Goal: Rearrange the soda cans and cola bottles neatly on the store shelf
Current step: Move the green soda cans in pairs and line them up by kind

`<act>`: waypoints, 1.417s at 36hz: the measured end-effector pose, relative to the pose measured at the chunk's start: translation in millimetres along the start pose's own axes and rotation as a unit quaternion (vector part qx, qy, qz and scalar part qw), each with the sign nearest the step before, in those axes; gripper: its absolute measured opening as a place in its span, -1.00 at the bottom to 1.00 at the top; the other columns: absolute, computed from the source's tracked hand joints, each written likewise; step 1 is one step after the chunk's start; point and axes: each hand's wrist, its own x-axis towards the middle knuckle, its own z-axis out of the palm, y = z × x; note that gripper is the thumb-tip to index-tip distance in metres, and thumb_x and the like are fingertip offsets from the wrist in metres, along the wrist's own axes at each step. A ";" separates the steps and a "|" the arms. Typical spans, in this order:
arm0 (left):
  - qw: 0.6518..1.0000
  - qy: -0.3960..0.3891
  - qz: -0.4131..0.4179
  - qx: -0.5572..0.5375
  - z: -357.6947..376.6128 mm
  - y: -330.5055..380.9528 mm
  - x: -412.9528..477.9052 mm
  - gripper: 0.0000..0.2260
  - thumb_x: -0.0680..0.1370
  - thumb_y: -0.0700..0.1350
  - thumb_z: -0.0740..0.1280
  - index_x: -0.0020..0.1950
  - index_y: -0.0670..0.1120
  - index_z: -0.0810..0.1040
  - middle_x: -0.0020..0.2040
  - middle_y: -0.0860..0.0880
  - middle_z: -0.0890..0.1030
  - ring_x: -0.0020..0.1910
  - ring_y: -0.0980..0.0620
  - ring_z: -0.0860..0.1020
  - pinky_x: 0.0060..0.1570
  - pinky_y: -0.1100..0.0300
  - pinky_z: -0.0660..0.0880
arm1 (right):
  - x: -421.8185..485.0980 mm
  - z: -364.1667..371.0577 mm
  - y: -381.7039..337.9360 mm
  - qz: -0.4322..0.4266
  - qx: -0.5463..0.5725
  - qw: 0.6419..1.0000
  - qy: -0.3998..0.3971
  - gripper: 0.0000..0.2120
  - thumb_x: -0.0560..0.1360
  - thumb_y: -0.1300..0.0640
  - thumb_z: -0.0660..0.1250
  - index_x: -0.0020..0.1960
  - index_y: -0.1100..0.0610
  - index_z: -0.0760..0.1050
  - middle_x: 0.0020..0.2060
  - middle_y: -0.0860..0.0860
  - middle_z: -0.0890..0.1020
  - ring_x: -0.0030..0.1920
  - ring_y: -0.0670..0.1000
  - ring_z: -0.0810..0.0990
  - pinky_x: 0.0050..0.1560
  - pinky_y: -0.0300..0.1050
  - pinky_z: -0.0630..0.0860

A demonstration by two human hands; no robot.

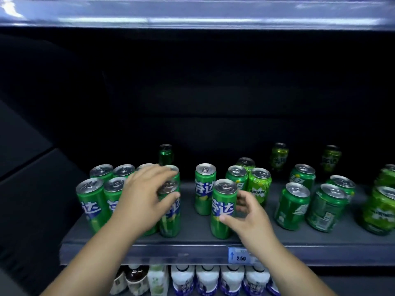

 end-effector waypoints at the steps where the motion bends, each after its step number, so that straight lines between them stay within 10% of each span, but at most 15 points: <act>1: 1.000 0.005 -0.006 -0.011 2.0 -6.0 -9.5 -0.56 0.44 0.25 0.31 0.28 0.14 0.55 0.23 0.19 0.57 0.30 0.03 0.48 0.28 -0.13 0.39 | -0.1 1.4 0.7 0.001 -0.001 1.000 0.001 -0.46 0.37 0.21 0.59 0.12 -0.22 0.41 0.13 -0.22 0.56 0.13 -0.22 0.54 -0.12 -0.40 0.54; 25: 1.000 0.009 0.013 0.006 11.9 -11.3 -36.9 -0.44 0.37 0.26 0.43 0.33 0.17 0.47 0.29 0.18 0.51 0.33 0.07 0.42 0.49 -0.16 0.12 | 1.6 66.7 10.7 -0.039 0.003 0.993 -0.110 -0.42 0.57 0.27 0.36 0.51 -0.07 0.31 0.35 -0.21 0.52 0.31 -0.31 0.49 0.28 -0.32 0.45; 34: 0.998 -0.018 0.048 0.026 16.8 17.8 -21.3 -0.44 0.44 0.31 0.23 0.43 0.24 0.36 0.41 0.16 0.44 0.41 0.03 0.36 0.49 -0.19 0.05 | 33.3 42.7 -3.1 -0.083 0.035 0.994 0.060 -0.44 0.51 0.29 0.44 0.23 -0.28 0.37 0.22 -0.21 0.50 0.25 -0.20 0.51 0.16 -0.26 0.53; 40: 0.999 0.008 0.047 -0.007 27.1 16.2 -22.7 -0.54 0.41 0.15 0.42 0.31 0.21 0.53 0.29 0.19 0.54 0.28 0.07 0.48 0.36 0.10 0.10 | 65.6 31.6 -8.9 -0.112 -0.035 0.993 -0.022 -0.37 0.54 0.35 0.36 0.36 -0.29 0.38 0.39 -0.15 0.47 0.37 -0.21 0.45 0.33 -0.19 0.48; 51: 0.999 0.026 0.033 0.005 33.7 16.2 -23.2 -0.54 0.37 0.11 0.48 0.28 0.20 0.56 0.26 0.20 0.56 0.25 0.07 0.50 0.35 0.15 0.10 | 95.3 34.9 -8.8 -0.090 0.022 0.993 -0.072 -0.56 0.43 0.43 0.45 -0.05 -0.15 0.65 0.07 -0.11 0.68 0.15 -0.08 0.64 0.30 -0.02 0.53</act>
